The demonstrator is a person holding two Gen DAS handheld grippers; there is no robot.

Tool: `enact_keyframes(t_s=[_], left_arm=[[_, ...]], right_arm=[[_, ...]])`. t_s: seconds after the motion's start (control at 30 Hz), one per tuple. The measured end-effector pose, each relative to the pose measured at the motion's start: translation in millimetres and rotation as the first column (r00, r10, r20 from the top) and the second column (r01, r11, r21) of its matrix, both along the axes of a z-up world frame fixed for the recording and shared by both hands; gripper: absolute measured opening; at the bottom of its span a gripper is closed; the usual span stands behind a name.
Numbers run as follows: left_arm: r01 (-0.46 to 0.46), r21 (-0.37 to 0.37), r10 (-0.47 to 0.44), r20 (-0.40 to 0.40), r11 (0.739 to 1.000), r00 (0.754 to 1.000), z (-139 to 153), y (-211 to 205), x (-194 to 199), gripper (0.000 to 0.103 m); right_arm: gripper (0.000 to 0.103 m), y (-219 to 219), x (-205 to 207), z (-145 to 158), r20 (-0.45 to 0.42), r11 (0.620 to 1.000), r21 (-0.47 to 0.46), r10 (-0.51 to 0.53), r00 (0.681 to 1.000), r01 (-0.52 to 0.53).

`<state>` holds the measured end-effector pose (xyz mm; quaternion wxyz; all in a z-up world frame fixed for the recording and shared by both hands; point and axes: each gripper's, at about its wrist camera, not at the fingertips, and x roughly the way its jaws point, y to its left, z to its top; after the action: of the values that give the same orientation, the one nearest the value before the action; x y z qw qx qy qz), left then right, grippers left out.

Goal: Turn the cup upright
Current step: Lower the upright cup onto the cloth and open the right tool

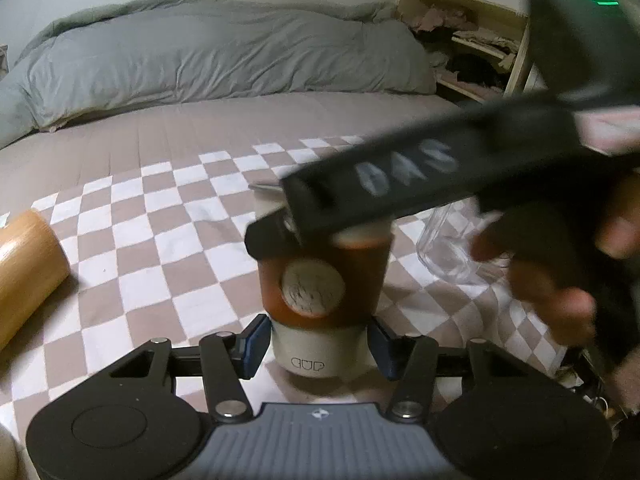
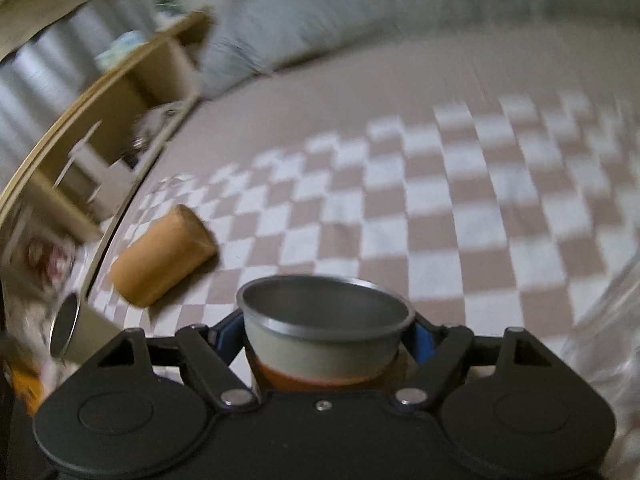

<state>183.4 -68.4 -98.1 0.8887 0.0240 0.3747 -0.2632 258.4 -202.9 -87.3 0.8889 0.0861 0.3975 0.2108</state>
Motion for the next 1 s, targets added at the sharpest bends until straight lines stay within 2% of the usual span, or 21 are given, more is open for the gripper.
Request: enact_keyframes(t_s=[0.1, 0.17, 0.27, 0.4, 0.57, 0.83, 0.87, 0.93, 1.0], left_arm=[[0.032, -0.025, -0.031, 0.018, 0.999, 0.999, -2.9, -9.8, -0.9, 0.054], [0.059, -0.021, -0.057, 0.050, 0.998, 0.997, -5.1, -18.8, -2.8, 0.054], [0.094, -0.011, -0.093, 0.093, 0.995, 0.991, -9.6, -31.6, -3.8, 0.054], [0.109, 0.002, -0.108, 0.113, 0.994, 0.988, -15.9, -49.1, -1.9, 0.054], [0.104, 0.047, -0.109, 0.129, 0.993, 0.986, -28.5, -53.6, 2.2, 0.054], [0.096, 0.029, -0.098, 0.113, 0.995, 0.989, -29.5, -46.7, 6.2, 0.056], [0.093, 0.025, -0.095, 0.108, 0.995, 0.990, -29.4, -44.8, 5.8, 0.057], [0.084, 0.006, -0.084, 0.094, 0.996, 0.992, -27.1, -41.3, 5.5, 0.073], [0.070, -0.015, -0.068, 0.084, 0.997, 0.994, -23.6, -36.9, 8.7, 0.080]], right_arm=[[0.078, 6.3, -19.7, 11.2, 0.097, 0.994, -0.108, 0.041, 0.994, -0.031], [0.078, 4.0, -27.2, 13.2, 0.127, 0.987, -0.159, 0.038, 0.991, -0.018], [0.078, -11.4, -29.7, 15.6, 0.126, 0.986, -0.163, -0.004, 0.992, 0.024], [0.078, -27.6, -31.2, 13.1, 0.141, 0.982, -0.179, -0.040, 0.989, 0.065], [0.078, -24.1, -37.2, 3.6, 0.162, 0.967, -0.248, -0.018, 0.987, 0.059], [0.078, -21.7, -39.2, -1.9, 0.155, 0.964, -0.264, 0.010, 0.988, 0.032], [0.078, -21.4, -39.0, -1.5, 0.154, 0.964, -0.265, 0.010, 0.988, 0.032], [0.079, -20.7, -39.4, -0.9, 0.150, 0.963, -0.268, 0.008, 0.989, 0.032], [0.081, -20.5, -39.6, 0.4, 0.144, 0.962, -0.272, 0.001, 0.990, 0.038]])
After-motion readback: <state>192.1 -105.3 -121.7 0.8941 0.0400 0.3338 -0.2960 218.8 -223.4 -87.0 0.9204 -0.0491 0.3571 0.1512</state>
